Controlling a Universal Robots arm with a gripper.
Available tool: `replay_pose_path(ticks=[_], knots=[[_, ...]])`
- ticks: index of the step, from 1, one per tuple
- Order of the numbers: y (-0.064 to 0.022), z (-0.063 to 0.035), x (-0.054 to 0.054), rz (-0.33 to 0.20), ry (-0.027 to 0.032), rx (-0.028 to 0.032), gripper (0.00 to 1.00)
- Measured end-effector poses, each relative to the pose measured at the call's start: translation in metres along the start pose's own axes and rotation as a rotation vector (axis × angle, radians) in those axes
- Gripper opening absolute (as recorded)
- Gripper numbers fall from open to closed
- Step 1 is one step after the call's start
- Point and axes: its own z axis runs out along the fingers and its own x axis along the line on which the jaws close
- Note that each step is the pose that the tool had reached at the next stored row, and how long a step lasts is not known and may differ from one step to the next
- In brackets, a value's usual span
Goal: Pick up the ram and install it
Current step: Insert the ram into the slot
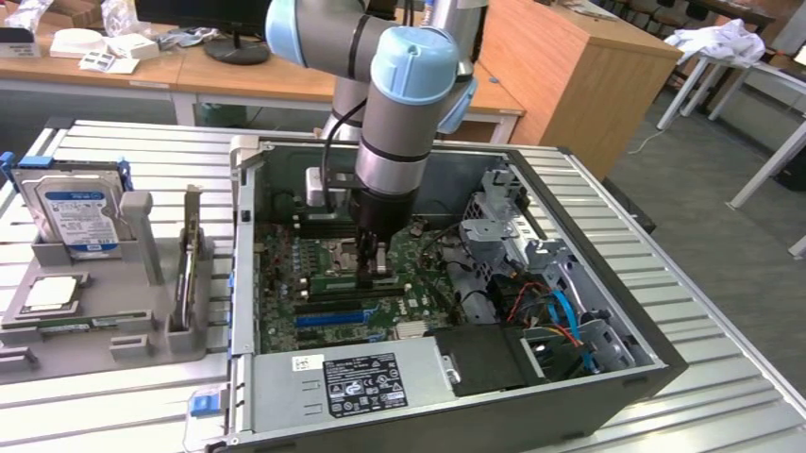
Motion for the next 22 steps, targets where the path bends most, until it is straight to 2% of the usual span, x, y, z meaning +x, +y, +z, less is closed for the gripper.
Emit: replay_pose_path(ticks=[22], knots=[[0.0,0.0019,-0.0001,-0.006,0.0002,0.0001,0.14]])
